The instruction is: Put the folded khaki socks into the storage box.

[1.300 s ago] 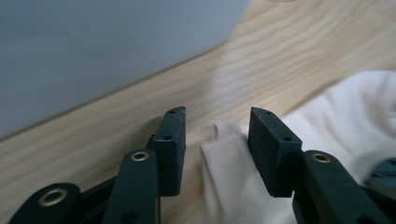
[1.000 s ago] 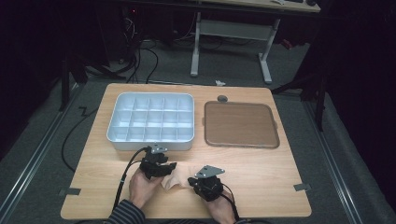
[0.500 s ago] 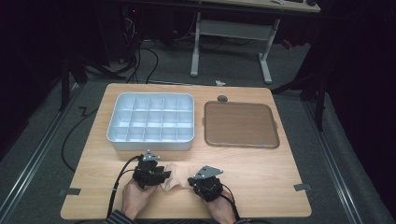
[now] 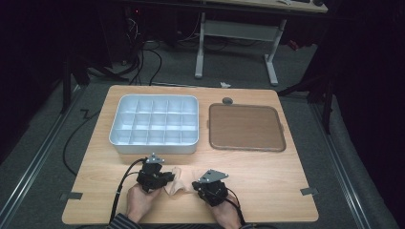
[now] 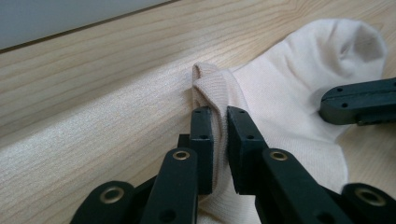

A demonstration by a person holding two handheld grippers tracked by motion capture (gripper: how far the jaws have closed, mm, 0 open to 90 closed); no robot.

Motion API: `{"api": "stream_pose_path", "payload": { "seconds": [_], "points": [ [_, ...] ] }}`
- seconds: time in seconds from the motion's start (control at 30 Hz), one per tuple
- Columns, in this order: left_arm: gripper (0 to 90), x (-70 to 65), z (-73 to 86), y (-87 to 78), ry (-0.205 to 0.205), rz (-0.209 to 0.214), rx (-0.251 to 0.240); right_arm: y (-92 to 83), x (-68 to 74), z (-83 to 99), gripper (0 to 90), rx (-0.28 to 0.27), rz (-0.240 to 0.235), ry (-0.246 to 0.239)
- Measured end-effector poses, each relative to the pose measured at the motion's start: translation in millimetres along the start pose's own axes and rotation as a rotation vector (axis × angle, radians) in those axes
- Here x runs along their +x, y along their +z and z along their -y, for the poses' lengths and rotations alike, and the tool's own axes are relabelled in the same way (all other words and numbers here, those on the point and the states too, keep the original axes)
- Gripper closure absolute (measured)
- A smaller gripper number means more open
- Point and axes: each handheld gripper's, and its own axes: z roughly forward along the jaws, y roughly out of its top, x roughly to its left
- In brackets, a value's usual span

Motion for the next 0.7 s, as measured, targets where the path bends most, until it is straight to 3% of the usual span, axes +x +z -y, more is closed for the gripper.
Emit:
{"api": "stream_pose_path", "payload": {
  "seconds": [0.17,0.7],
  "points": [
    [82.6,2.2,-2.4,-8.4,-0.019,0.066,-0.038,0.0,0.3,0.0,89.8,-0.001,0.0,0.001],
    [83.1,-1.9,-16.9,-20.3,-0.031,0.212,-0.108,1.1,-0.3,-1.4,89.8,0.001,-0.004,0.0]
  ]
}}
